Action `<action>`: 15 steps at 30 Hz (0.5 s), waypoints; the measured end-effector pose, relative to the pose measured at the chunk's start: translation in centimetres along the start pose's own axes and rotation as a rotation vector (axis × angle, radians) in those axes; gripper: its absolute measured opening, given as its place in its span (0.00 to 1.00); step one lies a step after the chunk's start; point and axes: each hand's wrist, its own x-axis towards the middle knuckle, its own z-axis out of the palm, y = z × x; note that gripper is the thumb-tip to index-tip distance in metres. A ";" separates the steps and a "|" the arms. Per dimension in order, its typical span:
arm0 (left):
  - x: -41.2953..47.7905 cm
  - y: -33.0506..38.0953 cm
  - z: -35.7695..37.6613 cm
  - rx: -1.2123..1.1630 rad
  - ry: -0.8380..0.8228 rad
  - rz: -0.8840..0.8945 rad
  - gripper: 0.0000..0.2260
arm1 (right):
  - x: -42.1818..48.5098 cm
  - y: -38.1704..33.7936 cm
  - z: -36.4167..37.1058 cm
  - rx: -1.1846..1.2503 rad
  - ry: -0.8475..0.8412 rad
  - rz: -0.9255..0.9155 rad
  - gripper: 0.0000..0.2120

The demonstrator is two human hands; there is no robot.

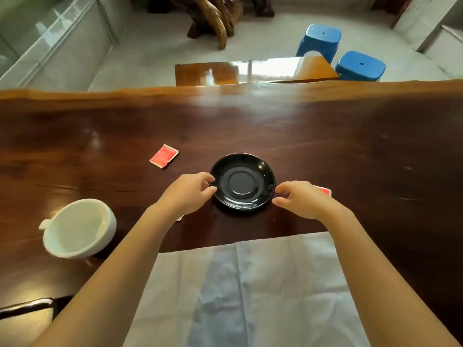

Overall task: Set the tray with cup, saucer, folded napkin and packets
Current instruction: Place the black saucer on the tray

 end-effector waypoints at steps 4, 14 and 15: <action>2.5 -0.9 0.9 -0.038 0.158 -0.063 0.18 | 2.5 0.1 -0.2 0.019 0.096 0.038 0.16; 5.7 -1.5 2.8 -0.426 0.183 -0.130 0.18 | 6.5 -0.3 1.8 0.177 0.232 0.044 0.14; 5.8 -1.5 2.9 -0.466 0.196 -0.142 0.18 | 6.6 -0.3 2.0 0.209 0.246 0.048 0.14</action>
